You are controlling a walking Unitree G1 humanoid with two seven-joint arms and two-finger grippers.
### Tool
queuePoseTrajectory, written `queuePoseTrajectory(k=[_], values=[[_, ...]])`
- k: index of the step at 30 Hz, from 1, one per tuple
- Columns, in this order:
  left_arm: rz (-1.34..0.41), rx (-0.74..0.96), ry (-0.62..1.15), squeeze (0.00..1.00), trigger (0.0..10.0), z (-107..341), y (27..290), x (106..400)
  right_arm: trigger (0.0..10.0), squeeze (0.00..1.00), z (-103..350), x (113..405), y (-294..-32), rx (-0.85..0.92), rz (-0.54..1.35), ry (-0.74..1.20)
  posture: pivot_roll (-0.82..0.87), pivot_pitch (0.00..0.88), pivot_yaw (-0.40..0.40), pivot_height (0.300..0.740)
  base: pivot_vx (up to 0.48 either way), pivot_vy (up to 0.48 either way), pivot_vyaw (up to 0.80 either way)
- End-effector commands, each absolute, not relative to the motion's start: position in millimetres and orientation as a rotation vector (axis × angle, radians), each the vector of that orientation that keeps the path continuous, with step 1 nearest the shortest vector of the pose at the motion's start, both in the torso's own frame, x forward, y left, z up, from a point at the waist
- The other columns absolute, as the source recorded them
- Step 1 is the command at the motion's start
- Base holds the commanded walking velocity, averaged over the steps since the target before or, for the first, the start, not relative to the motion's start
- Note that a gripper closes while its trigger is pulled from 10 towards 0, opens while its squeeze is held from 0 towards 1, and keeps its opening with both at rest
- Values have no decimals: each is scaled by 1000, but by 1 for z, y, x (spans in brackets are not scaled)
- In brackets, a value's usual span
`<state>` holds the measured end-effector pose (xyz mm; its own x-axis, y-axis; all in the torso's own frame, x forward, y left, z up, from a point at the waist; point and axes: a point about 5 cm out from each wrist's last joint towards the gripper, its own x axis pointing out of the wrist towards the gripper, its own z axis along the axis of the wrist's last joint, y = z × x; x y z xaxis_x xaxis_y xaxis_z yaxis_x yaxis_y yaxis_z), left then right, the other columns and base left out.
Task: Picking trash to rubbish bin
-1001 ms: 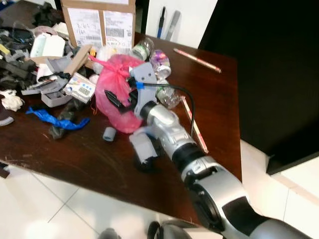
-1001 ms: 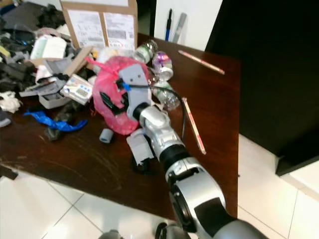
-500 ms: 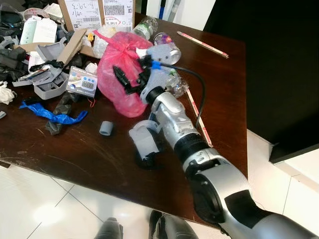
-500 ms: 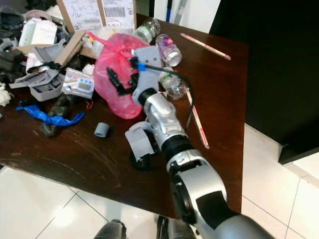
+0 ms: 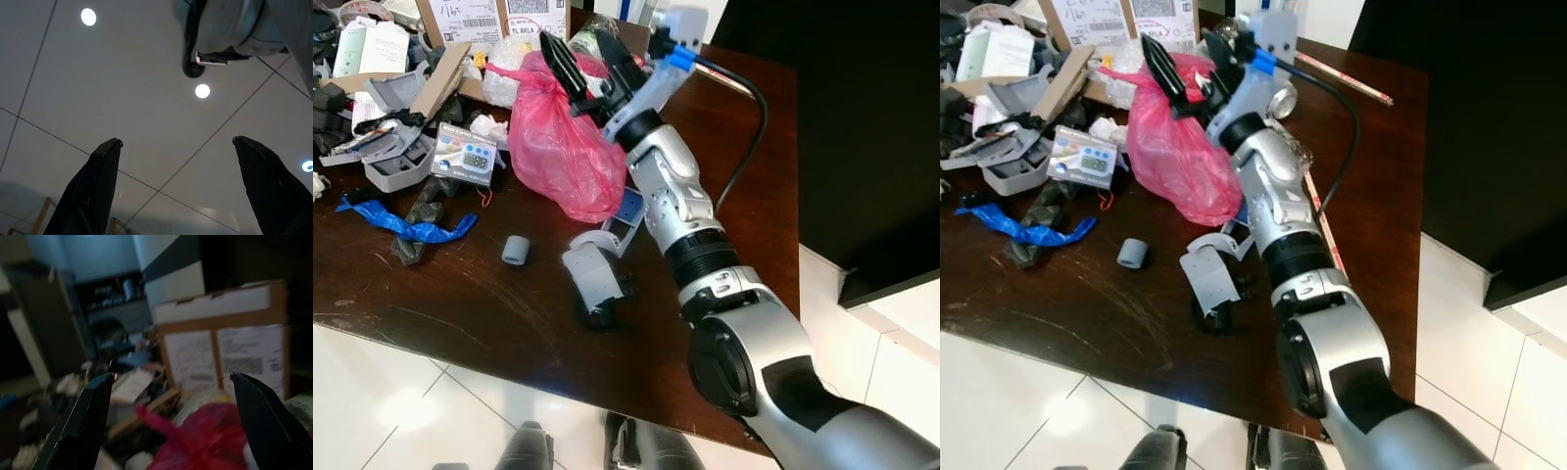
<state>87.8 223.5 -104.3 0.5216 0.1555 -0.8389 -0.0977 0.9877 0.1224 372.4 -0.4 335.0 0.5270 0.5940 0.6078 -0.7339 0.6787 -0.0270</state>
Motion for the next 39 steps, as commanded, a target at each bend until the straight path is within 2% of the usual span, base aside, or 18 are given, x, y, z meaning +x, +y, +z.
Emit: queuePoseTrajectory(k=[1, 8, 12, 15, 20, 28, 33, 39], values=[[144, 33, 1087, 0, 10000, -112, 212, 63, 10000, 0, 316, 367, 19, 147, 834, -586, 244, 391, -145, 740, 0, 0, 0], [145, 24, 1092, 0, 10000, -113, 209, 59, 10000, 0, 305, 360, 41, 20, 870, -541, 245, 396, -155, 740, 0, 0, 0], [148, 18, 1095, 0, 10000, -113, 207, 58, 10000, 0, 297, 363, 47, -88, 832, -489, 245, 397, -163, 740, 0, 0, 0], [148, 17, 1095, 0, 10000, -114, 207, 58, 10000, 0, 297, 364, 47, -86, 824, -484, 245, 396, -166, 740, 0, 0, 0], [153, 9, 1096, 0, 10000, -114, 204, 59, 10000, 0, 314, 369, 39, 7, 783, -513, 248, 397, -174, 740, 0, 0, 0], [151, 6, 1102, 0, 10000, -115, 200, 58, 10000, 0, 328, 387, 9, 69, 653, -505, 255, 397, -173, 740, 0, 0, 0], [151, 7, 1107, 0, 10000, -115, 200, 56, 10000, 0, 323, 392, -2, 42, 620, -485, 251, 400, -173, 740, 0, 0, 0], [146, 10, 1113, 0, 10000, -115, 202, 54, 10000, 0, 305, 397, -5, -101, 582, -411, 247, 402, -172, 740, 0, 0, 0]])
